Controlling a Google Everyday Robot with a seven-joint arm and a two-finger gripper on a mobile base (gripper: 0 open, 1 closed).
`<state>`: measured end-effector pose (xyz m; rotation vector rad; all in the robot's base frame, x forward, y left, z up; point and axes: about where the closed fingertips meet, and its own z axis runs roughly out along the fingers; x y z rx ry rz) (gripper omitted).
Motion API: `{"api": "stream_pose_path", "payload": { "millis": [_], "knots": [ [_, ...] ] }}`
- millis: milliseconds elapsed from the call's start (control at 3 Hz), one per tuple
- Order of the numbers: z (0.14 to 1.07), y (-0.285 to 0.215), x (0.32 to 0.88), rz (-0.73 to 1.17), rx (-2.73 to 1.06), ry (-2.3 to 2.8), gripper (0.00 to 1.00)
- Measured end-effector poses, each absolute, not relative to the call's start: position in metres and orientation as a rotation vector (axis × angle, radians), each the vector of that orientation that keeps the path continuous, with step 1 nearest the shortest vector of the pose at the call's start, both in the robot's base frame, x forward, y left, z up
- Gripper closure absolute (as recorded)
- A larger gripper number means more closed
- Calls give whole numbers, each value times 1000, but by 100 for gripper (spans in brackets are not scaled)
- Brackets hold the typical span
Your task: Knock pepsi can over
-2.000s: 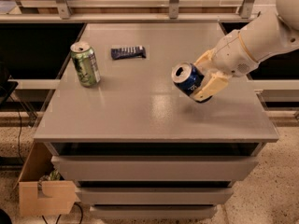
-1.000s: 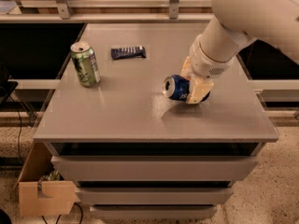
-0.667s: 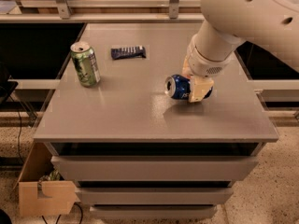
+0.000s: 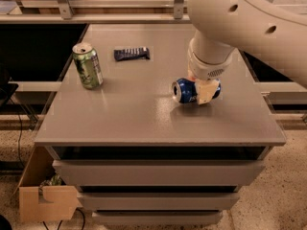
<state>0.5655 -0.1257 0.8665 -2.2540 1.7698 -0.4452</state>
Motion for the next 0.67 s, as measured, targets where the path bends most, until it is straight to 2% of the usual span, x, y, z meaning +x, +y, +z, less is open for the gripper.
{"api": "stream_pose_path", "payload": {
  "millis": [667],
  "knots": [
    [861, -124, 565, -490, -2360, 1748, 96]
  ]
}}
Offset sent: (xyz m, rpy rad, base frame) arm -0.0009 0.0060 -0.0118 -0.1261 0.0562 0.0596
